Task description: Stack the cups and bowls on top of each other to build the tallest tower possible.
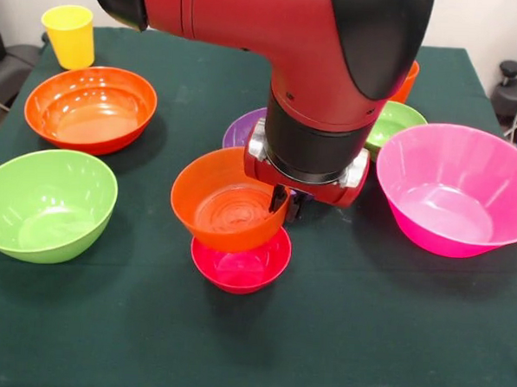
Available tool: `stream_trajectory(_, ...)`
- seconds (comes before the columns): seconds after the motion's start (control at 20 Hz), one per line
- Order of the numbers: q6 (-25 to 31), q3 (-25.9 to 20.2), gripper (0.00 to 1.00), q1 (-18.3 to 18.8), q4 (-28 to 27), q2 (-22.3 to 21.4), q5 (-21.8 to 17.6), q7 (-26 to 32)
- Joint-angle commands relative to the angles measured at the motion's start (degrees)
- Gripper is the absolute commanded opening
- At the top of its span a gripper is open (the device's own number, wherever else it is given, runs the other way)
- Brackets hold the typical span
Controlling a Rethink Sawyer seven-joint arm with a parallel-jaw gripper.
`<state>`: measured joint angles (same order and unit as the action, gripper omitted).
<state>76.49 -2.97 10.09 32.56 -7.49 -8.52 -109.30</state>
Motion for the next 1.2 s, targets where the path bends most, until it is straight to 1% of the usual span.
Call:
stream_trajectory(0.05,-3.8,-4.33,0.0,0.88,3.02,3.05,-1.56,7.55)
stream_trajectory(0.2,-4.28,-4.33,0.0,0.98,3.23,3.13,-1.63,7.69)
stream_trajectory(0.5,-3.55,-4.74,0.0,1.1,0.2,5.08,-1.94,8.26)
stream_trajectory(0.8,-4.27,-5.02,0.0,1.15,-1.09,6.54,-1.99,8.49)
stream_trajectory(0.9,-5.52,-4.96,0.0,1.06,0.1,6.28,-1.81,8.12)
stream_trajectory(0.95,-7.29,-4.63,0.0,1.09,3.38,4.67,-1.49,7.8)
stream_trajectory(1.0,-7.76,-4.48,0.0,0.97,4.37,4.15,-1.36,7.49)
stream_trajectory(1.05,-9.18,-4.15,0.0,1.0,7.23,2.63,-1.16,7.24)
stream_trajectory(1.2,-11.24,-3.7,0.0,0.89,11.83,0.2,-0.93,6.9)
